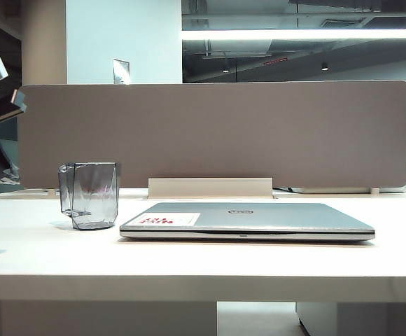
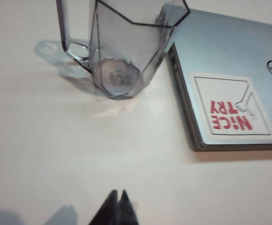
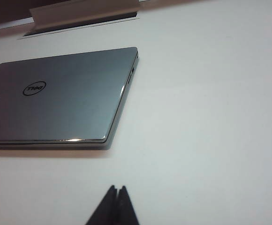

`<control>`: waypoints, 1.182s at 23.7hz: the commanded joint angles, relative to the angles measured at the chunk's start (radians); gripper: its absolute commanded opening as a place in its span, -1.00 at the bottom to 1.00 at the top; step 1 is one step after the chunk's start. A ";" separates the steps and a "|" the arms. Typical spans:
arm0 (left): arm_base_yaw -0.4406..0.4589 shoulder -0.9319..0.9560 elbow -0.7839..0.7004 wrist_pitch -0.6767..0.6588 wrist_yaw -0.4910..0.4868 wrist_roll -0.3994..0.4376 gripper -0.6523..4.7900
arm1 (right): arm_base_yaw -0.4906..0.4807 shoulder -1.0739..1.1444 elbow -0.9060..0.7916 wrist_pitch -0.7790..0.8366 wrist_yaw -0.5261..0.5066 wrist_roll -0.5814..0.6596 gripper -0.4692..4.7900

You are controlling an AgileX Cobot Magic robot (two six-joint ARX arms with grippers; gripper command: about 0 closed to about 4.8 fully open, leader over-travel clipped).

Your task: Pick up the water cup and place it on the left side of the laptop.

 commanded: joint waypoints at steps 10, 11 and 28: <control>0.010 -0.077 -0.021 0.046 -0.287 0.159 -0.78 | 0.001 0.001 -0.006 0.011 0.005 -0.003 -0.82; 0.021 -0.133 -0.044 0.047 -0.294 0.196 -0.78 | 0.001 0.001 -0.006 0.011 0.005 -0.003 -0.82; 0.241 -0.820 -0.363 -0.009 -0.156 0.229 -0.78 | 0.001 0.001 -0.006 0.012 0.005 -0.003 -0.82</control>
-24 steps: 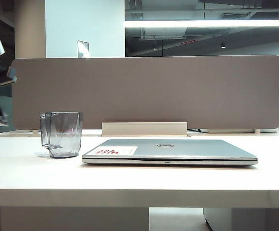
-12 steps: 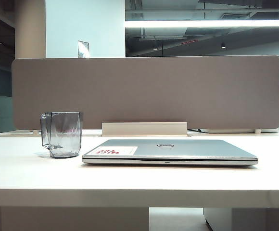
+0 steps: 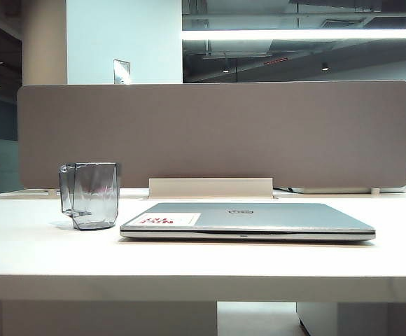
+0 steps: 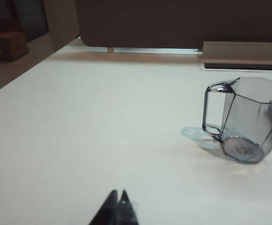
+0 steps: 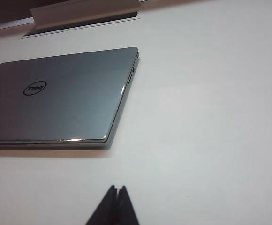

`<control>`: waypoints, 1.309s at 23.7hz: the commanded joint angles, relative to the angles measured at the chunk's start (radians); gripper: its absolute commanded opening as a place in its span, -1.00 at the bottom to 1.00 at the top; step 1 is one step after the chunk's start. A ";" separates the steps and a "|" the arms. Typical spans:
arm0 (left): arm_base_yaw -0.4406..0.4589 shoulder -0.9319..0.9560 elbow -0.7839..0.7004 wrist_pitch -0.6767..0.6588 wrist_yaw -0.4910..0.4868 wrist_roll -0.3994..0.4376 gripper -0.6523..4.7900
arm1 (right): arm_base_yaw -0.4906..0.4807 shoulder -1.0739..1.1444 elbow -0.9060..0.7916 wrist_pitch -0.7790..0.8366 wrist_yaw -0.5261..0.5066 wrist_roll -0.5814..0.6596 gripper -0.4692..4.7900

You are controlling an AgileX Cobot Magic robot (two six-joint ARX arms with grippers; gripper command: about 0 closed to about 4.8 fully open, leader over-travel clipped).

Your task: Pick up the water cup and place it on the left side of the laptop.

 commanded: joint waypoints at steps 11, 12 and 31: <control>0.016 -0.214 0.003 -0.198 0.075 0.031 -0.78 | 0.000 0.001 -0.006 0.012 0.005 -0.003 -0.82; 0.016 -0.230 0.003 -0.222 0.075 0.030 -0.78 | 0.000 0.001 -0.006 0.012 0.005 -0.003 -0.82; 0.014 -0.229 0.003 -0.264 0.089 0.023 -0.78 | 0.000 0.001 -0.006 0.014 0.005 -0.003 -0.82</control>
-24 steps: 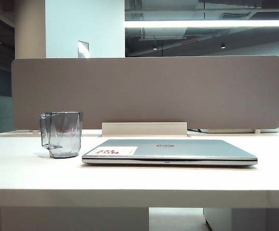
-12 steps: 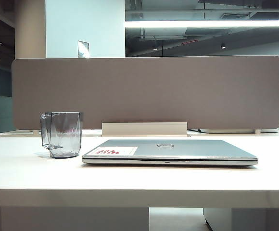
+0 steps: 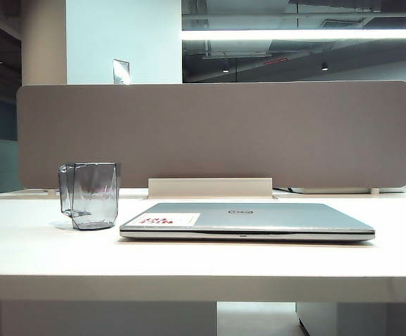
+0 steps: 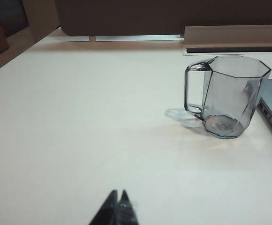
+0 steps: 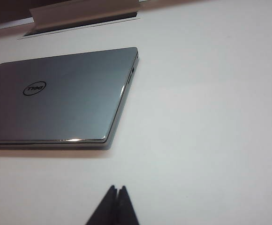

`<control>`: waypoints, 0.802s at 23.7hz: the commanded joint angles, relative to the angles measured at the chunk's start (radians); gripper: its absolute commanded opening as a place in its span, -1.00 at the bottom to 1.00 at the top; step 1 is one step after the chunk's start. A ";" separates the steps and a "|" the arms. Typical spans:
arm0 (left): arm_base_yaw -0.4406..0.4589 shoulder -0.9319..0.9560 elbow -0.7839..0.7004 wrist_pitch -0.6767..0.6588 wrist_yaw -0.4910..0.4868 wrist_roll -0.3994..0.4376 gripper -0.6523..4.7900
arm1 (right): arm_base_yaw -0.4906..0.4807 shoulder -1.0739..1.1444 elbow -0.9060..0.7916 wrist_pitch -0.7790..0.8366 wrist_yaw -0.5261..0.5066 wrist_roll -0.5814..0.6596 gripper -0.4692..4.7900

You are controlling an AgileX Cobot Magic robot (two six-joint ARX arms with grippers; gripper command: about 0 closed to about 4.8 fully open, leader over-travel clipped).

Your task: Pick up the water cup and place it on the left side of the laptop.

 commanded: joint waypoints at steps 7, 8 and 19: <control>0.001 0.001 0.003 0.005 0.004 -0.003 -0.78 | 0.000 0.001 -0.006 0.011 0.006 -0.027 -0.82; 0.001 0.001 0.003 0.006 0.004 -0.004 -0.78 | 0.000 0.001 -0.006 0.016 0.006 -0.064 -0.82; 0.001 0.001 0.003 0.005 0.003 -0.003 -0.78 | -0.002 -0.124 -0.006 0.021 0.018 -0.119 -0.82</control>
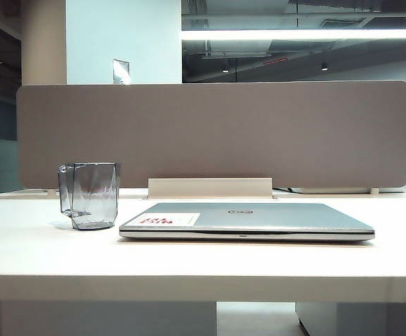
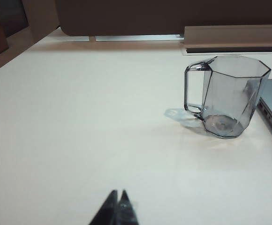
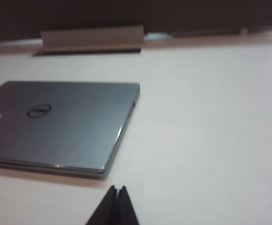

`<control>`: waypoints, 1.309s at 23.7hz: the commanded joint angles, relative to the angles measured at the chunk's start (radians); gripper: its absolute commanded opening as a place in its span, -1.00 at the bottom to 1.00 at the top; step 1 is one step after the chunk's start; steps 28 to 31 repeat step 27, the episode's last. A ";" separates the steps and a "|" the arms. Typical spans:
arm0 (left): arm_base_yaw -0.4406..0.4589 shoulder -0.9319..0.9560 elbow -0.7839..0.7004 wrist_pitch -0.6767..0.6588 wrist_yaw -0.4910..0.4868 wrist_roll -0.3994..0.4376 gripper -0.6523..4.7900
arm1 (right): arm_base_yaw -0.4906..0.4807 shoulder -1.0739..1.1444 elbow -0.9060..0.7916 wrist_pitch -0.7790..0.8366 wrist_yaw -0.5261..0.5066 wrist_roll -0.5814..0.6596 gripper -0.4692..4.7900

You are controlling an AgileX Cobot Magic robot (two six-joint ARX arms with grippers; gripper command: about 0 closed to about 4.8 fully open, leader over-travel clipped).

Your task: Pick up the water cup and place it on the left side of the laptop.

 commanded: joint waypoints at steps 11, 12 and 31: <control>0.000 0.001 0.003 0.006 0.004 -0.004 -0.78 | -0.001 0.000 -0.006 0.002 0.106 -0.008 -0.82; 0.000 0.001 0.003 0.006 0.004 -0.004 -0.78 | -0.001 0.000 -0.006 0.003 0.106 -0.008 -0.82; 0.000 0.001 0.003 0.006 0.004 -0.003 -0.78 | -0.001 0.000 -0.006 0.002 0.106 -0.008 -0.82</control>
